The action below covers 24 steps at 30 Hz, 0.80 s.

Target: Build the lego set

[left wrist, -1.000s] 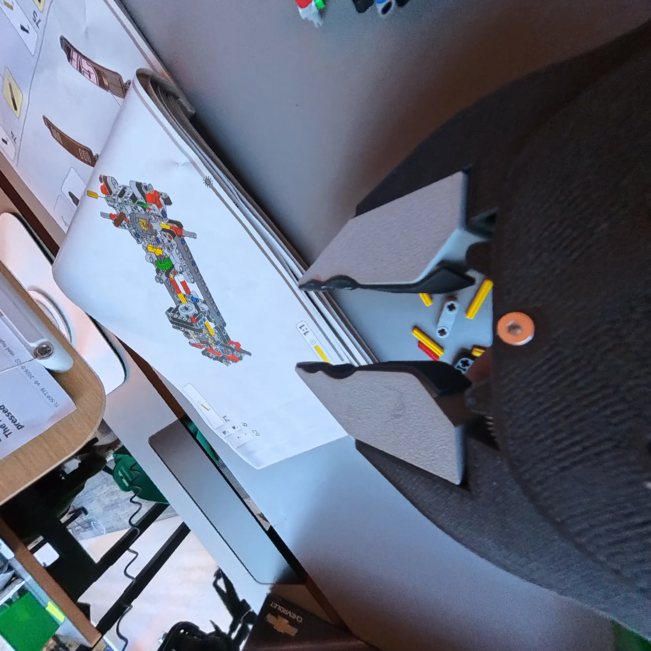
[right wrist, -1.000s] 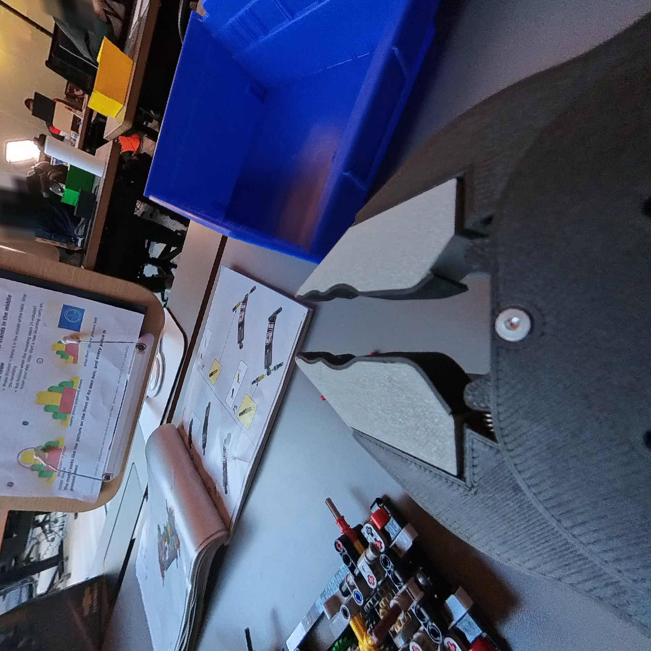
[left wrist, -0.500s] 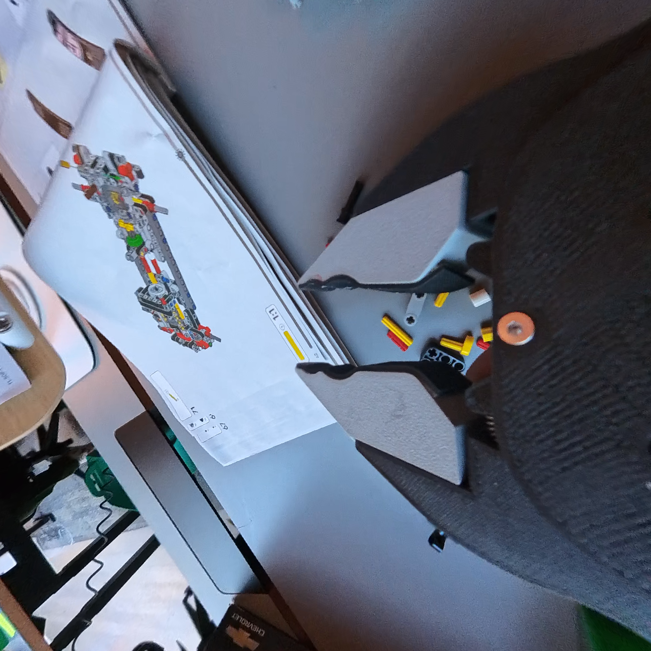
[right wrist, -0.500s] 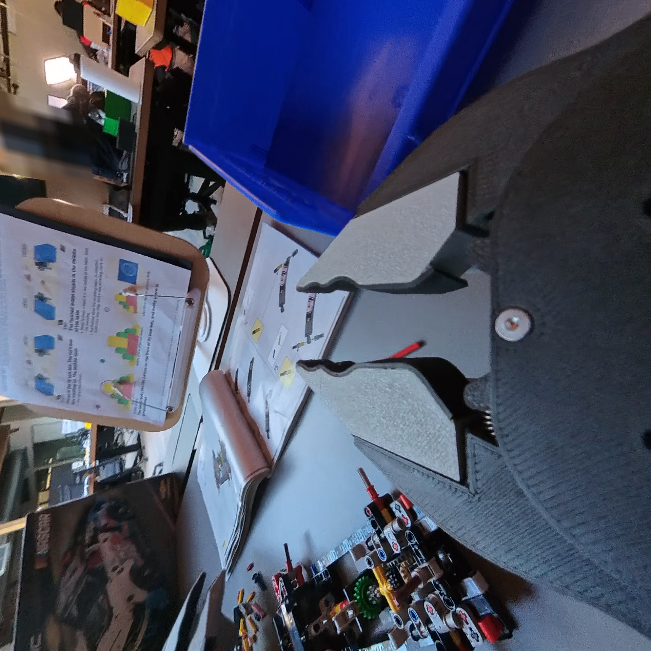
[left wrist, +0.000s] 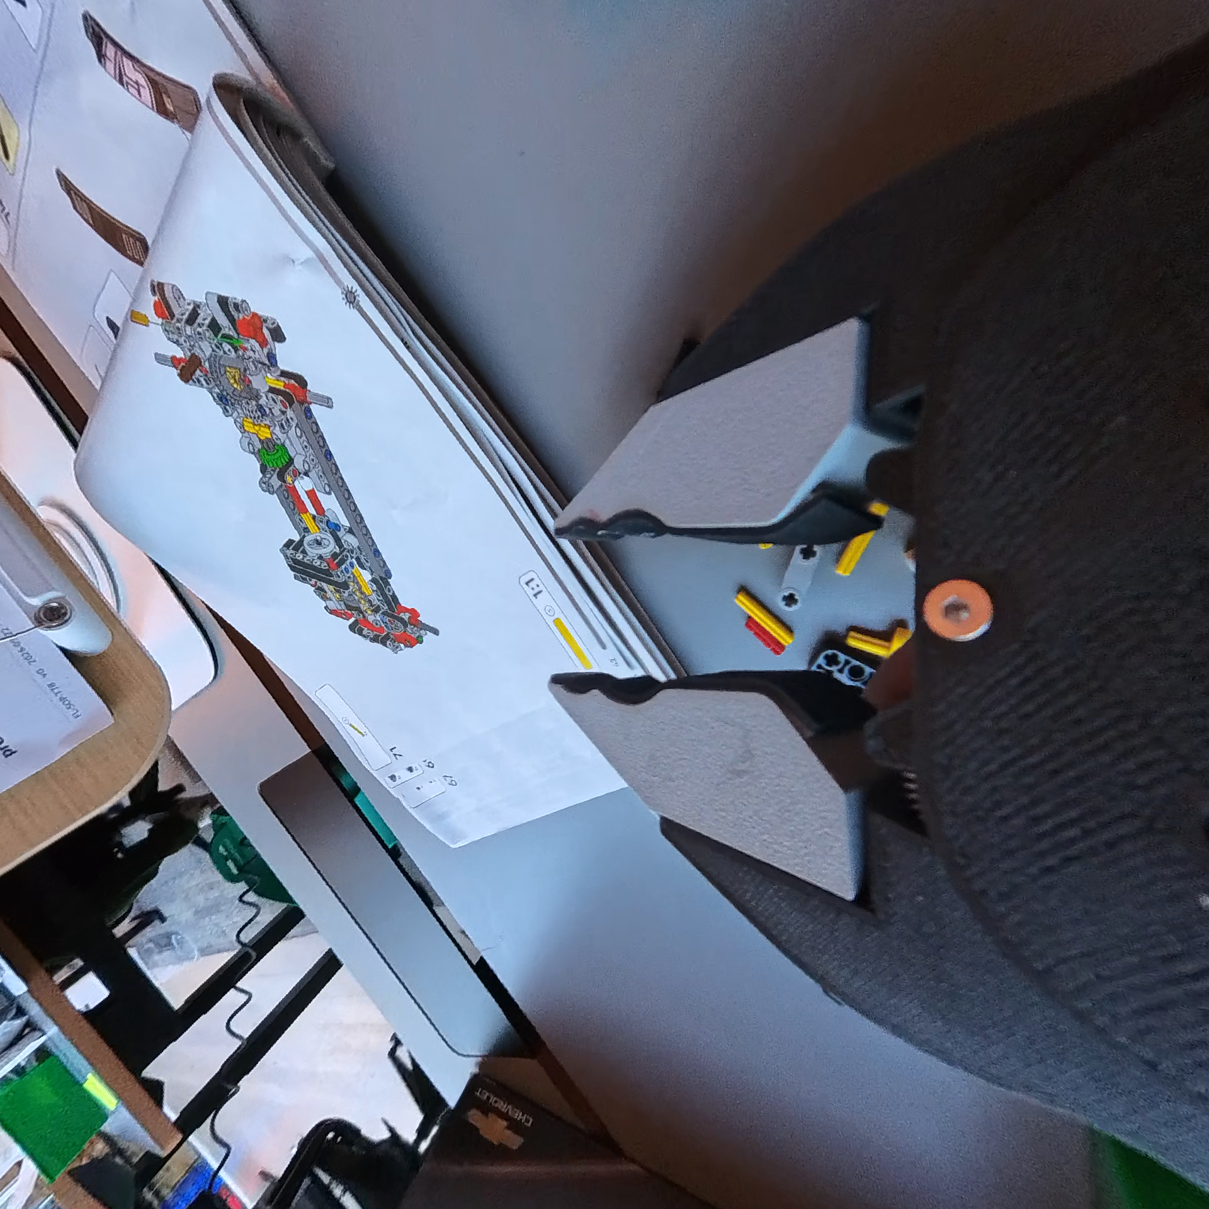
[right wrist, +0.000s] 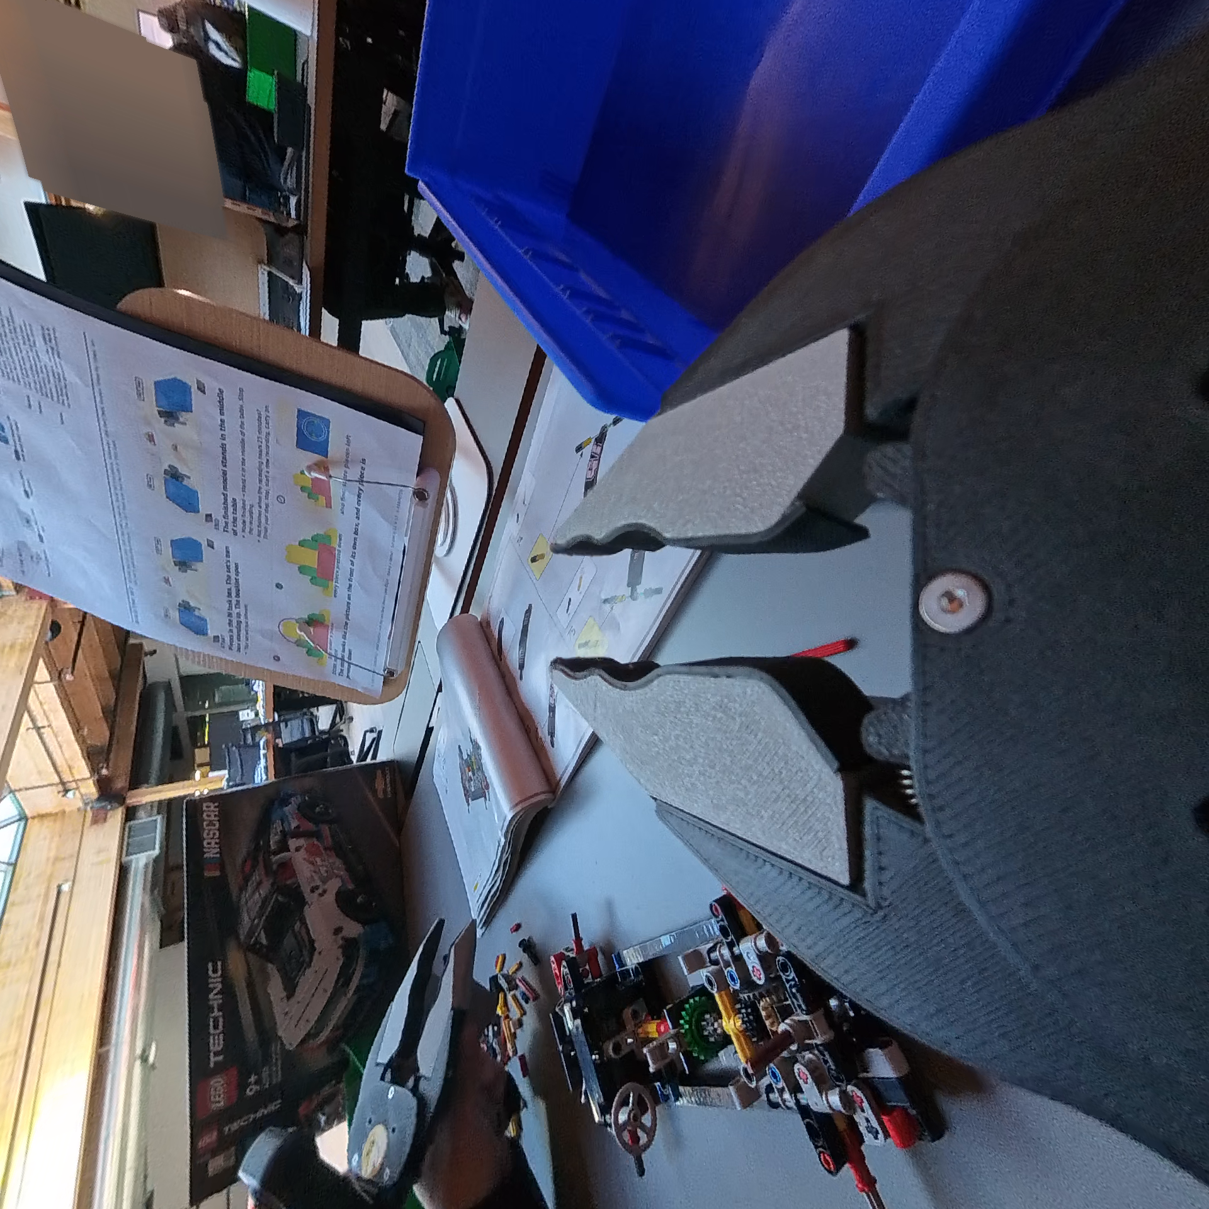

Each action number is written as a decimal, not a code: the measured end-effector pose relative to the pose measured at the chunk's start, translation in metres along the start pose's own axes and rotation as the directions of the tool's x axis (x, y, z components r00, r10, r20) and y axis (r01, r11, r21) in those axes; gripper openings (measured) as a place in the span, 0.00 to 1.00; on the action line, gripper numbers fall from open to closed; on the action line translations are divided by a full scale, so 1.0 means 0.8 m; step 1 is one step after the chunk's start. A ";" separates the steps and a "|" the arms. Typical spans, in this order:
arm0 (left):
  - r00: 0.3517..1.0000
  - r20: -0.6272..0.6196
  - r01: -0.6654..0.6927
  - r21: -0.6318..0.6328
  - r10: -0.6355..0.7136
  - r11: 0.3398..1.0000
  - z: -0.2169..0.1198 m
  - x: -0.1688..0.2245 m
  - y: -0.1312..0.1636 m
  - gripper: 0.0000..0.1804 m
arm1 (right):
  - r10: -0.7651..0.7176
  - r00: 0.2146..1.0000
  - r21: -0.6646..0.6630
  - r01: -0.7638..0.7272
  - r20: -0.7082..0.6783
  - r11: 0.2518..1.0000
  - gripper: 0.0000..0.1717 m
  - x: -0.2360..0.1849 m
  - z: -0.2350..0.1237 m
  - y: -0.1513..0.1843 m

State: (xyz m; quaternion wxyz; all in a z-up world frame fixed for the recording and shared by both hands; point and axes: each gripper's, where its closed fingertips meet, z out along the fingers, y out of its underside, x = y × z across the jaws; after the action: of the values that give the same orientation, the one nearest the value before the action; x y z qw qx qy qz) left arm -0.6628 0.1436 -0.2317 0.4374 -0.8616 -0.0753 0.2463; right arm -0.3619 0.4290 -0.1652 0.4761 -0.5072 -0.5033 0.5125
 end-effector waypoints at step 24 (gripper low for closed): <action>0.994 -0.086 -0.065 0.001 0.064 0.998 0.003 0.036 0.000 0.21 | -0.006 0.999 -0.025 0.007 0.046 1.000 0.16 -0.001 0.012 0.006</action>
State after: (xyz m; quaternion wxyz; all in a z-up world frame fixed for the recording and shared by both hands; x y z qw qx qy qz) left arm -0.6391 0.1557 -0.2430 0.4312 -0.8738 -0.0287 0.2228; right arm -0.3716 0.4279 -0.1698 0.4597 -0.4997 -0.5220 0.5162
